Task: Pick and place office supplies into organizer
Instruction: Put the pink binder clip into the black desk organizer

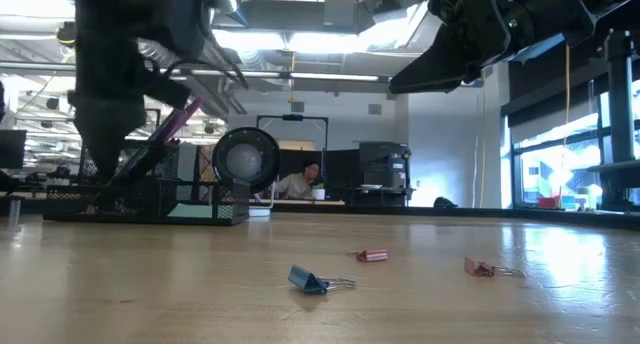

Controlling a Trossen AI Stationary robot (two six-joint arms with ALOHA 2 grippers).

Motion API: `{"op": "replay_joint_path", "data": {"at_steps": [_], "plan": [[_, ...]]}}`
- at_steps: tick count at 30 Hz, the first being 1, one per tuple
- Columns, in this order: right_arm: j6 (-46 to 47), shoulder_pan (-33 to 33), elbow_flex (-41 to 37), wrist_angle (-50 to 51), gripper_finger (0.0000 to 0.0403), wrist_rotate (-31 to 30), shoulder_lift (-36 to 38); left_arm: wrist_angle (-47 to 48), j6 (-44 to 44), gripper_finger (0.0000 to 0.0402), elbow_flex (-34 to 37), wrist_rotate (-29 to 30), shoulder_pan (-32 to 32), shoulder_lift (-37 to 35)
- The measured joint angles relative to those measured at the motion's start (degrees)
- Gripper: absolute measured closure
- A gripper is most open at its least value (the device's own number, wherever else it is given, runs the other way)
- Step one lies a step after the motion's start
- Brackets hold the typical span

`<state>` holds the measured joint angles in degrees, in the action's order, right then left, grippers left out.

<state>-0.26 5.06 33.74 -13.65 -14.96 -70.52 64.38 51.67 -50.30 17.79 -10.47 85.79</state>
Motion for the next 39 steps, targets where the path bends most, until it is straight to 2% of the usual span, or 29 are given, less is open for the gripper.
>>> {"op": "replay_joint_path", "data": {"at_steps": [7, 10, 16, 21, 25, 28, 36, 39], "plan": [[0.02, -0.01, 0.0, -0.02, 0.0249, -0.01, 0.0, -0.53, -0.65, 0.0323, -3.6, 4.3, -5.16, -3.64], [0.08, 0.0, 0.0, -0.02, 0.0249, 0.0, 0.0, -5.01, -0.59, 0.0323, -3.75, 4.22, -8.35, -5.56], [1.86, 0.0, -0.02, -0.21, 0.0249, 0.0, 0.0, -26.51, -6.46, 0.0327, 0.23, 9.34, -17.16, -8.61], [3.17, 0.0, -0.04, -0.65, 0.0249, 0.44, 0.0, -41.78, -12.42, 0.0327, 5.24, 10.9, -21.4, -8.93], [3.03, 0.5, -0.07, -3.93, 0.0249, 6.71, -0.02, -51.65, -14.95, 0.0331, 9.99, 11.27, -22.54, -8.93], [3.04, 2.36, 0.24, -5.11, 0.0249, 8.04, -0.59, -60.3, -17.76, 0.0333, 14.09, 11.3, -22.9, -8.93], [3.0, 7.26, 11.07, 2.62, 0.0249, 8.0, -8.15, -81.16, -23.83, 0.0335, 24.34, 11.23, -22.85, -8.93], [3.0, 8.32, 15.48, 6.14, 0.0249, 7.97, -11.76, -84.76, -23.97, 0.0334, 26.43, 11.25, -22.81, -8.93]]}}
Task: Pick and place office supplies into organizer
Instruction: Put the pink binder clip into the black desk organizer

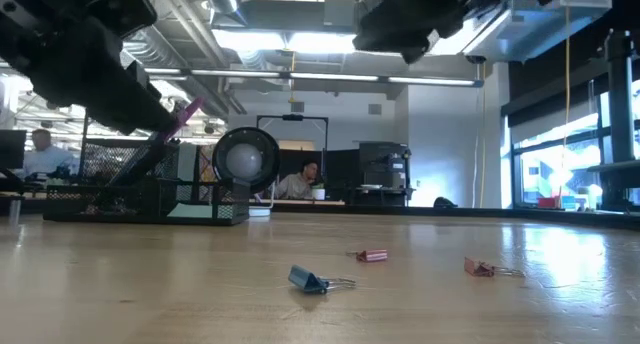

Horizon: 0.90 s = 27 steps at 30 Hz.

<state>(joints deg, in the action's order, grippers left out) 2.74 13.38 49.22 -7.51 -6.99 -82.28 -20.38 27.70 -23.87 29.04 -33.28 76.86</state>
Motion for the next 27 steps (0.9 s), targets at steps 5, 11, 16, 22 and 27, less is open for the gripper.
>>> {"op": "replay_joint_path", "data": {"at_steps": [5, 11, 16, 22, 27], "plan": [[4.67, 1.56, 5.47, 6.01, 0.0249, 0.04, -6.18, -0.62, 0.01, 0.0332, 1.04, 1.33, 0.04, 0.0], [16.8, 5.17, 15.73, 28.29, 0.0249, 0.06, -13.15, -0.77, 0.16, 0.0332, 1.11, 3.01, 0.04, 0.0], [19.96, 9.37, 25.97, 40.74, 0.0249, 0.23, -20.27, -0.5, 1.34, 0.0335, 1.13, 3.03, 0.04, 0.0], [22.42, 12.94, 32.11, 45.81, 0.0249, 0.55, -26.26, -0.64, 1.52, 0.0332, 1.15, 2.86, 0.04, 0.0], [22.05, 16.1, 32.4, 45.91, 0.0249, 0.91, -28.48, -1.22, 1.76, 0.0332, 1.15, 3.02, 0.04, 0.0]]}}
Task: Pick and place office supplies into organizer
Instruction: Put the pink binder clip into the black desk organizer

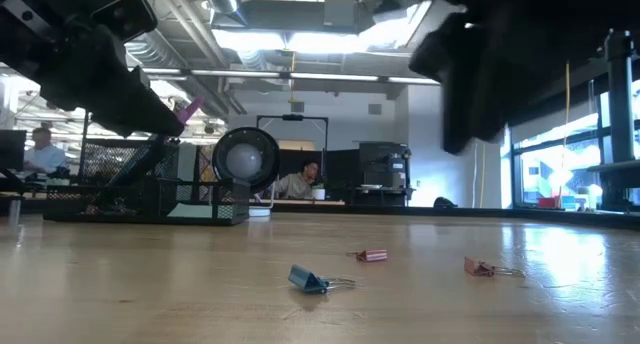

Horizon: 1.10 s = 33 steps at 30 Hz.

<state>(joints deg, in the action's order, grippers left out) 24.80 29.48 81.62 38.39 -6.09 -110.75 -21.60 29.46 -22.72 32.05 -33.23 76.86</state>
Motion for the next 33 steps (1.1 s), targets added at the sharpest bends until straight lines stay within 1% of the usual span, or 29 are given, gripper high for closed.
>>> {"op": "replay_joint_path", "data": {"at_steps": [6, 14, 23, 30, 33], "plan": [[0.04, 2.9, -0.08, -0.75, 0.0249, 0.2, -1.17, 0.66, 4.32, 0.0334, 0.0, 0.03, -0.4, 0.0], [1.6, 4.17, -0.13, -2.42, 0.0249, -0.27, -1.23, 0.76, 3.41, 0.0334, 0.0, 0.03, -0.43, 0.0], [3.72, 4.13, -0.15, -3.5, 0.0249, -4.79, -3.06, 0.76, 3.78, 0.0333, 0.0, 0.04, -0.42, 0.0], [4.93, 4.13, -0.15, -3.25, 0.0249, -4.96, -4.74, 0.76, 3.38, 0.0332, 0.0, 0.04, -0.42, 0.0], [4.94, 4.13, -0.15, -2.96, 0.0249, -6.21, -5.23, 0.78, 3.36, 0.0331, 0.0, 0.04, -0.42, 0.0]]}}
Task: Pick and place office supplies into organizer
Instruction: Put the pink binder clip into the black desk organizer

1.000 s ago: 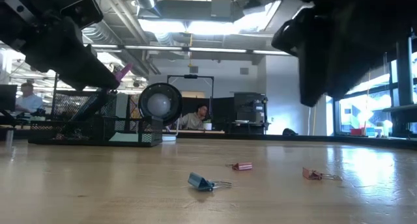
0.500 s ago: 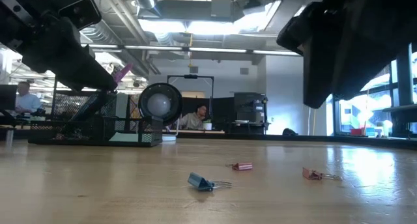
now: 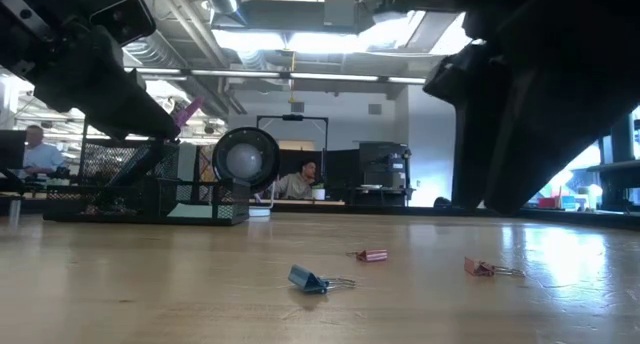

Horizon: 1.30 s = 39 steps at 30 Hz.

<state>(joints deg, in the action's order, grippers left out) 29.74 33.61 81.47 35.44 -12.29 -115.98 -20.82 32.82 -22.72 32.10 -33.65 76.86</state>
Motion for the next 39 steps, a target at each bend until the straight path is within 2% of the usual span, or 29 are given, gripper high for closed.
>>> {"op": "replay_joint_path", "data": {"at_steps": [13, 24, 31, 39], "plan": [[0.08, 0.0, 0.0, 0.27, 0.0249, -0.31, -0.4, 0.07, -0.59, 0.0333, -0.02, 0.04, 0.0, 0.0], [6.23, -0.08, -3.13, -1.66, 0.0249, -0.73, -0.4, 0.07, -0.6, 0.0334, -0.02, 0.04, 0.0, 0.0], [5.81, -0.8, -3.43, -3.97, 0.0249, -0.72, -0.48, 0.07, -0.61, 0.0332, -0.02, 0.04, 0.0, 0.0], [5.99, -1.07, -3.05, -4.42, 0.0249, -0.91, -3.74, 0.07, -0.61, 0.0332, -0.04, 0.03, 0.0, 0.02]]}}
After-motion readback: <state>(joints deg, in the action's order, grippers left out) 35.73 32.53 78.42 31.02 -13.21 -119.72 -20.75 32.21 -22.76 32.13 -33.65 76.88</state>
